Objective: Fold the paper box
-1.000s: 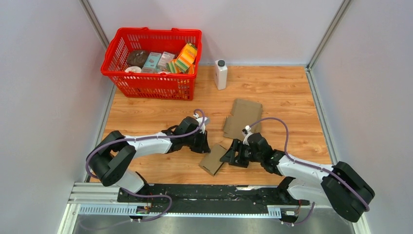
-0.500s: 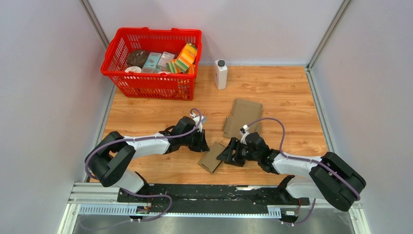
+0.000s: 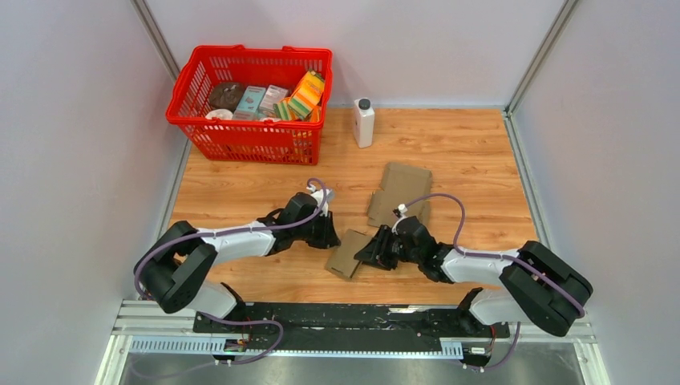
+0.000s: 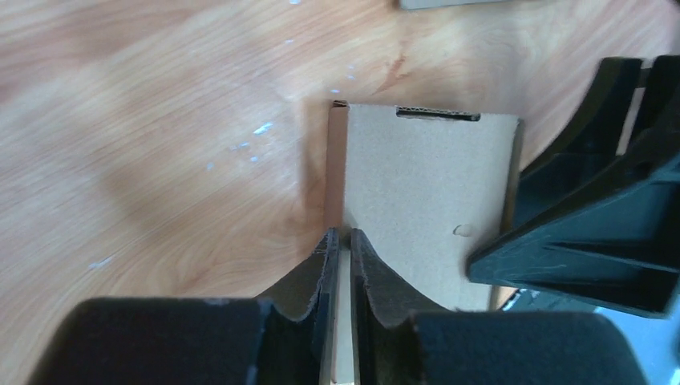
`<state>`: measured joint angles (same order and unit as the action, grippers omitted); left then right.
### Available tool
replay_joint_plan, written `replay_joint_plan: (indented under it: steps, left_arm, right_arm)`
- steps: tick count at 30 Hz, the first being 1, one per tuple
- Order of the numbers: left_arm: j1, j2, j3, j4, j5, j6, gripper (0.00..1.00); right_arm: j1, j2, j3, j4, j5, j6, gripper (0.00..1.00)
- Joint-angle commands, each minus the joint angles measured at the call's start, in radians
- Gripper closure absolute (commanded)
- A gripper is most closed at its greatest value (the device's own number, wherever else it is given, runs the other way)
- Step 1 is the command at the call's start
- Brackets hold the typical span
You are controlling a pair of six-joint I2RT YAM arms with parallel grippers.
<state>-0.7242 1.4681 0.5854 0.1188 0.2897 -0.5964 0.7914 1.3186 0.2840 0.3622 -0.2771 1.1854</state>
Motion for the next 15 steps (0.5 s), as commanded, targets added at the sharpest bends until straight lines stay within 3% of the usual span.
replay_joint_plan:
  steps: [1,6,9,13,15]
  left_arm:
    - [0.009,-0.063,-0.047,-0.203,-0.155,0.05,0.8]
    - [0.011,-0.29,0.023,-0.396,-0.27,0.093,0.55]
    - [0.009,-0.481,0.076,-0.595,-0.397,0.096,0.5]
    - [0.011,-0.815,0.086,-0.726,-0.53,0.066,0.44]
    - [0.009,-0.911,0.093,-0.807,-0.587,0.041,0.43]
  right_arm:
    - [0.008,-0.055,0.118,-0.063,0.084,-0.053,0.65]
    - [0.009,-0.047,0.295,-0.219,0.13,-0.211,0.73]
    - [0.011,0.0,0.444,-0.37,0.164,-0.343,0.74]
    - [0.032,0.122,0.688,-0.671,0.204,-0.535,0.77]
    - [0.093,0.184,0.768,-0.738,0.275,-0.646,0.78]
